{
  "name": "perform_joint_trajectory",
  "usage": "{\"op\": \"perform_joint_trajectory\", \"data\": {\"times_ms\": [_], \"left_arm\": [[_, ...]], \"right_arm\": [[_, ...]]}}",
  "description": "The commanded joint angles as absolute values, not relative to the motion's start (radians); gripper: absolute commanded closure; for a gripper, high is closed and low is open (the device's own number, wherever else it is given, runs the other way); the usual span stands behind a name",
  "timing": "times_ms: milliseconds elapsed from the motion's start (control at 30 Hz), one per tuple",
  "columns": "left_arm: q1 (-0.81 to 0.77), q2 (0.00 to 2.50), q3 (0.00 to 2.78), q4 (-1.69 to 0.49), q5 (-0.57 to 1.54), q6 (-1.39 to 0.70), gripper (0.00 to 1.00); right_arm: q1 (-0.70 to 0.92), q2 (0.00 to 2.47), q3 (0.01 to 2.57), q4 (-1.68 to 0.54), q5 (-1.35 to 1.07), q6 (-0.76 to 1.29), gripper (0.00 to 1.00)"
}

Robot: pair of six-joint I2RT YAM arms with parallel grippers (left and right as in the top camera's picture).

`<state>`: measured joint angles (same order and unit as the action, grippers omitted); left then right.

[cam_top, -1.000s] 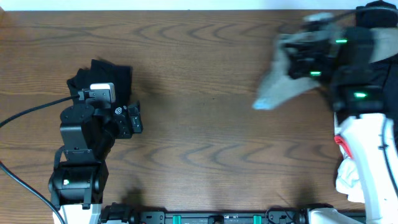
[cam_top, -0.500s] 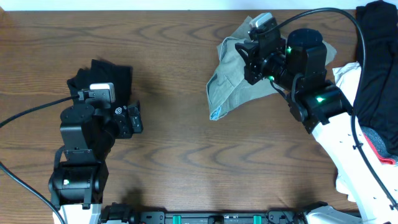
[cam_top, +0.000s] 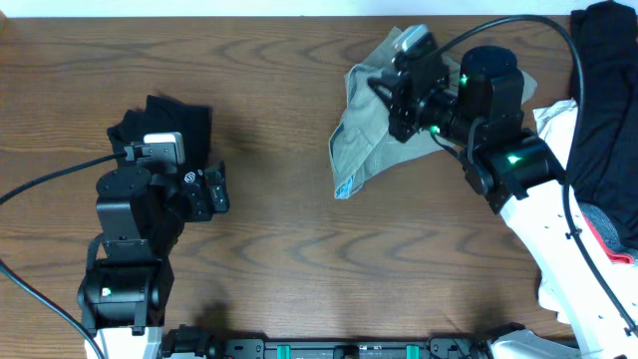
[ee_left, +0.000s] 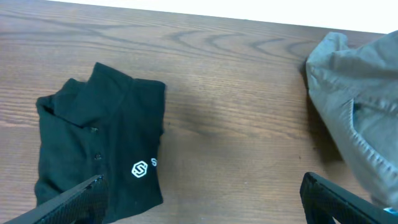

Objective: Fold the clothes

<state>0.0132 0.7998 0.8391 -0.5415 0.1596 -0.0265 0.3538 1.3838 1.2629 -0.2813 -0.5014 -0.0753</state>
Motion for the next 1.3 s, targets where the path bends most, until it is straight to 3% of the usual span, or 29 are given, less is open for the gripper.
{"op": "perform_joint_trajectory", "data": {"times_ms": [0, 67, 133, 167, 333, 400, 700, 833, 967, 1100, 1267], "left_arm": [[0.019, 0.797, 0.862, -0.537, 0.203, -0.033, 0.02], [0.019, 0.797, 0.862, -0.537, 0.202, -0.033, 0.02], [0.019, 0.797, 0.862, -0.537, 0.202, -0.033, 0.02], [0.019, 0.797, 0.862, -0.537, 0.202, -0.033, 0.02], [0.016, 0.797, 0.862, -0.512, 0.231, -0.033, 0.02], [0.014, 0.801, 0.862, -0.479, 0.3, -0.045, 0.02], [-0.067, 0.992, 0.862, -0.425, 0.36, -0.138, 0.02], [-0.166, 1.113, 0.862, -0.518, 0.445, -0.17, 0.02], [-0.241, 1.19, 0.862, -0.669, 0.467, -0.341, 0.02], [-0.247, 1.217, 0.862, -0.713, 0.423, -0.38, 0.02], [-0.245, 1.223, 0.858, -0.68, 0.191, -0.467, 0.02]], "right_arm": [[0.373, 1.381, 1.269, -0.303, -0.819, -0.223, 0.98], [0.373, 1.387, 1.269, -0.335, -0.786, -0.247, 0.95], [0.372, 1.396, 1.268, -0.378, -0.624, -0.248, 0.61], [0.371, 1.4, 1.268, -0.404, -0.503, -0.248, 0.49], [0.366, 1.403, 1.268, -0.486, 0.067, -0.192, 0.22], [0.354, 1.404, 1.268, -0.492, 0.158, -0.192, 0.15], [0.213, 1.426, 1.267, -0.545, 0.178, -0.146, 0.12], [0.157, 1.437, 1.267, -0.593, 0.176, -0.146, 0.11], [0.116, 1.44, 1.266, -0.631, 0.175, -0.142, 0.09], [0.096, 1.44, 1.266, -0.638, 0.175, -0.142, 0.08], [0.092, 1.44, 1.266, -0.637, 0.171, -0.143, 0.07]]}}
